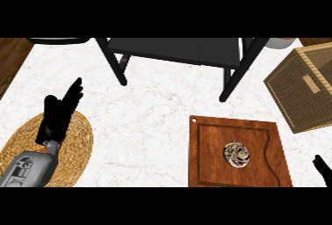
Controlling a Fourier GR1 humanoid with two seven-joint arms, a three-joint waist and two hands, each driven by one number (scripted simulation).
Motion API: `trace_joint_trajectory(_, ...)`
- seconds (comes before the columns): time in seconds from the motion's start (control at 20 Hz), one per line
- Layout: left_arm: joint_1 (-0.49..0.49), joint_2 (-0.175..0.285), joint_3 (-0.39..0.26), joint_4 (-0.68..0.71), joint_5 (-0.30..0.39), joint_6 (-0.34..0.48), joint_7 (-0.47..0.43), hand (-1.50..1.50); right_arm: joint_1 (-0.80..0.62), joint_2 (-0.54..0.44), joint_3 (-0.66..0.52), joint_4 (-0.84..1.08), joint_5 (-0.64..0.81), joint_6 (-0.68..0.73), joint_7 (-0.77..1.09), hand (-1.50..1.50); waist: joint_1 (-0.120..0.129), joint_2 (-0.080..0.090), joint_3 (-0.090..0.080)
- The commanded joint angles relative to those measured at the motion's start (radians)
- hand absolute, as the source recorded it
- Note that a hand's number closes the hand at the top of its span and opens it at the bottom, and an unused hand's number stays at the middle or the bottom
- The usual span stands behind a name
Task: Pick the cupcake from the cutting board and place it in the basket
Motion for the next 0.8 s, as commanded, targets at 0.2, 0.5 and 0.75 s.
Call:
trace_joint_trajectory(0.2,0.016,-0.030,0.050,0.035,-0.035,-0.044,-0.053,0.00,-0.156,0.097,-0.007,0.200,0.013,0.047,-0.041,-1.50,0.004,0.001,0.000)
trace_joint_trajectory(0.5,0.019,-0.067,0.053,-0.028,-0.083,-0.042,0.018,0.00,-0.196,0.182,0.078,0.173,0.154,0.055,0.037,-1.50,0.003,0.000,0.000)
trace_joint_trajectory(0.75,0.047,-0.060,0.093,-0.084,-0.071,-0.081,0.039,0.00,-0.330,0.234,0.037,0.342,0.138,0.053,-0.004,-1.50,0.007,0.000,0.000)
